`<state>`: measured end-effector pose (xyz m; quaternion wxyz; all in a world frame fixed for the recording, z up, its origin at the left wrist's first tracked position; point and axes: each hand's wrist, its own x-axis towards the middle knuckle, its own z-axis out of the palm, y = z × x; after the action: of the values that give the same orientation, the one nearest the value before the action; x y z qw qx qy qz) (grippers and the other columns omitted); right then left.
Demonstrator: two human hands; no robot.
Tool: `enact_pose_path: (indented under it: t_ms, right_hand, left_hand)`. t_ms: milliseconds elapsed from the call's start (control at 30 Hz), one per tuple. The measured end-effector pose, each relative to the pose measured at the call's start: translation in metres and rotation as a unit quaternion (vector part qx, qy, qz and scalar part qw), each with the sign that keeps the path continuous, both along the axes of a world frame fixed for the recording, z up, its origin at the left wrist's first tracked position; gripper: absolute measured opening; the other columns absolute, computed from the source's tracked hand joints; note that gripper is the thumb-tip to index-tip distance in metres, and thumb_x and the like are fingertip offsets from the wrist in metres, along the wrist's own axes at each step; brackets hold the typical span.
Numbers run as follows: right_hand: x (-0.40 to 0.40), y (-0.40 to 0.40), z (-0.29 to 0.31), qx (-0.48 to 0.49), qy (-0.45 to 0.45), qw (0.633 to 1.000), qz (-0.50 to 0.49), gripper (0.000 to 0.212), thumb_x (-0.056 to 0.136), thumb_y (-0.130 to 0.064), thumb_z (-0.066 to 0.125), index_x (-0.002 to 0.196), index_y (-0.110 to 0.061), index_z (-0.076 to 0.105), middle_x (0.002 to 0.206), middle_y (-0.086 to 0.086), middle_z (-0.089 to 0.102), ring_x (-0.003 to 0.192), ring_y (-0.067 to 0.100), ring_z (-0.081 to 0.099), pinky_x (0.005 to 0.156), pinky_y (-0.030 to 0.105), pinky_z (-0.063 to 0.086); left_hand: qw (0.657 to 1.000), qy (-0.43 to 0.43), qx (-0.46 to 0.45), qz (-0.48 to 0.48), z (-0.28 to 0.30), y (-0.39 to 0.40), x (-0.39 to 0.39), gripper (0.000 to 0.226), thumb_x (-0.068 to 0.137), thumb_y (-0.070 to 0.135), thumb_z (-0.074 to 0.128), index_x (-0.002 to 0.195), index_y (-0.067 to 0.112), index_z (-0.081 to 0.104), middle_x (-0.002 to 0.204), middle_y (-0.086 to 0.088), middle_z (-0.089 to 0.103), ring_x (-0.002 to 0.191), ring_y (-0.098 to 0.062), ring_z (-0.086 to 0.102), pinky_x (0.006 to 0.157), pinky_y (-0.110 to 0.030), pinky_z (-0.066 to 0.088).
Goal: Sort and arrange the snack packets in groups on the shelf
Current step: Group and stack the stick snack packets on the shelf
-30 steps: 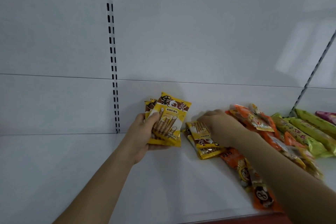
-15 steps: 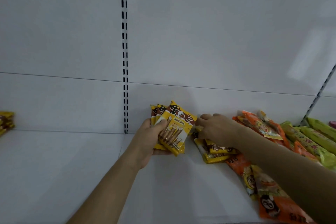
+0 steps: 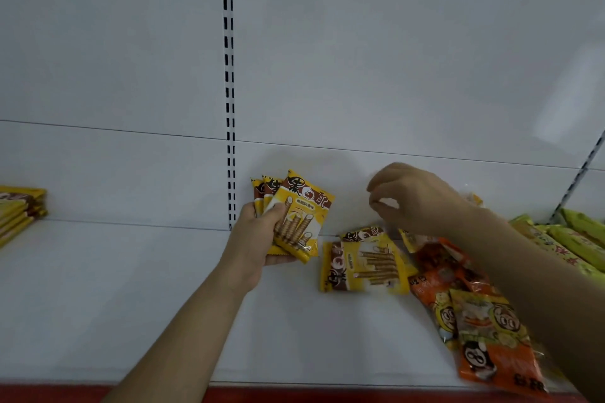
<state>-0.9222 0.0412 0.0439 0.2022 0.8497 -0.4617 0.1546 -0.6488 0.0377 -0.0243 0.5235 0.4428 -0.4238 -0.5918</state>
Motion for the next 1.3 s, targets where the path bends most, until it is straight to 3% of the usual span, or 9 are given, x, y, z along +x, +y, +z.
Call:
enact_pose_path:
  t_ms: [167, 300, 467, 633, 767, 900, 1033, 1167, 1300]
  right_hand:
    - [0.031, 0.016, -0.037, 0.204, 0.065, 0.972, -0.099, 0.048, 0.094, -0.064, 0.042, 0.123, -0.033, 0.065, 0.116, -0.008, 0.065, 0.115, 0.016, 0.055, 0.089, 0.041, 0.052]
    - [0.056, 0.021, -0.050, 0.237, 0.140, 0.949, -0.156, 0.064, 0.079, -0.080, 0.051, 0.107, -0.024, 0.065, 0.104, -0.002, 0.060, 0.100, 0.019, 0.055, 0.081, 0.036, 0.051]
    - [0.056, 0.018, -0.047, 0.305, 0.031, 0.937, -0.167, 0.045, 0.086, -0.058, 0.066, 0.094, -0.013, 0.066, 0.092, 0.004, 0.066, 0.082, 0.021, 0.061, 0.070, 0.034, 0.052]
    - [0.041, 0.026, -0.024, 0.229, -0.233, 0.932, -0.159, 0.025, 0.092, -0.041, 0.067, 0.083, -0.020, 0.061, 0.077, 0.000, 0.064, 0.069, 0.014, 0.060, 0.057, 0.028, 0.045]
    - [0.051, 0.036, -0.029, 0.251, -0.489, 0.828, -0.112, 0.024, 0.092, -0.035, 0.070, 0.086, -0.012, 0.065, 0.082, 0.014, 0.071, 0.074, 0.031, 0.069, 0.067, 0.047, 0.057]
    - [0.095, 0.039, -0.038, 0.301, -0.658, 0.684, -0.097, 0.021, 0.097, -0.024, 0.064, 0.092, -0.004, 0.062, 0.085, 0.015, 0.071, 0.065, 0.020, 0.070, 0.054, 0.028, 0.056]
    - [0.145, 0.029, -0.055, 0.246, -0.621, 0.730, -0.148, 0.020, 0.099, -0.033, 0.057, 0.096, -0.013, 0.061, 0.088, 0.005, 0.067, 0.084, 0.022, 0.066, 0.078, 0.046, 0.058]
    - [0.194, 0.035, -0.061, 0.187, -0.624, 0.745, -0.142, 0.016, 0.101, -0.035, 0.054, 0.096, -0.020, 0.056, 0.085, -0.006, 0.061, 0.080, 0.012, 0.059, 0.072, 0.038, 0.053]
    - [0.255, 0.043, -0.062, 0.206, -0.633, 0.736, -0.121, 0.013, 0.102, -0.035, 0.050, 0.097, -0.023, 0.052, 0.092, -0.003, 0.063, 0.083, 0.012, 0.061, 0.068, 0.036, 0.053]
  left_hand:
    - [0.999, -0.011, 0.010, 0.031, -0.007, 0.008, -0.004, 0.026, 0.101, 0.029, 0.063, 0.123, 0.020, 0.053, 0.114, -0.007, 0.071, 0.092, -0.031, 0.075, 0.068, -0.055, 0.064]
    - [0.998, -0.022, 0.016, 0.049, -0.012, 0.012, 0.000, 0.029, 0.100, 0.030, 0.064, 0.125, 0.021, 0.053, 0.119, -0.009, 0.069, 0.097, -0.032, 0.074, 0.069, -0.057, 0.064]
    - [0.999, -0.011, 0.016, 0.050, -0.016, 0.016, 0.005, 0.031, 0.098, 0.024, 0.067, 0.124, 0.018, 0.053, 0.114, -0.007, 0.072, 0.094, -0.027, 0.075, 0.067, -0.048, 0.064]
    - [0.996, 0.030, 0.011, 0.080, -0.015, 0.022, 0.014, 0.033, 0.099, 0.022, 0.065, 0.128, 0.016, 0.051, 0.113, -0.008, 0.072, 0.090, -0.025, 0.074, 0.058, -0.038, 0.060]
    - [0.990, 0.067, -0.010, 0.125, -0.014, 0.029, 0.021, 0.025, 0.104, 0.024, 0.059, 0.126, 0.017, 0.051, 0.111, -0.008, 0.071, 0.090, -0.024, 0.074, 0.052, -0.036, 0.061]
    - [0.989, 0.055, -0.035, 0.134, -0.015, 0.037, 0.023, 0.024, 0.104, 0.027, 0.059, 0.126, 0.022, 0.051, 0.112, -0.003, 0.073, 0.090, -0.019, 0.076, 0.062, -0.039, 0.063]
    - [0.991, 0.080, -0.026, 0.104, -0.017, 0.054, 0.026, 0.022, 0.103, 0.021, 0.059, 0.124, 0.027, 0.055, 0.112, -0.001, 0.076, 0.093, -0.018, 0.077, 0.062, -0.036, 0.060]
    - [0.994, 0.055, -0.018, 0.090, -0.014, 0.066, 0.059, 0.023, 0.101, 0.018, 0.054, 0.124, 0.023, 0.057, 0.112, -0.008, 0.076, 0.094, -0.025, 0.077, 0.064, -0.040, 0.062]
    - [0.993, -0.048, -0.033, 0.100, -0.014, 0.072, 0.105, 0.053, 0.090, 0.067, 0.058, 0.127, 0.029, 0.052, 0.114, 0.002, 0.074, 0.097, -0.020, 0.076, 0.076, -0.044, 0.065]
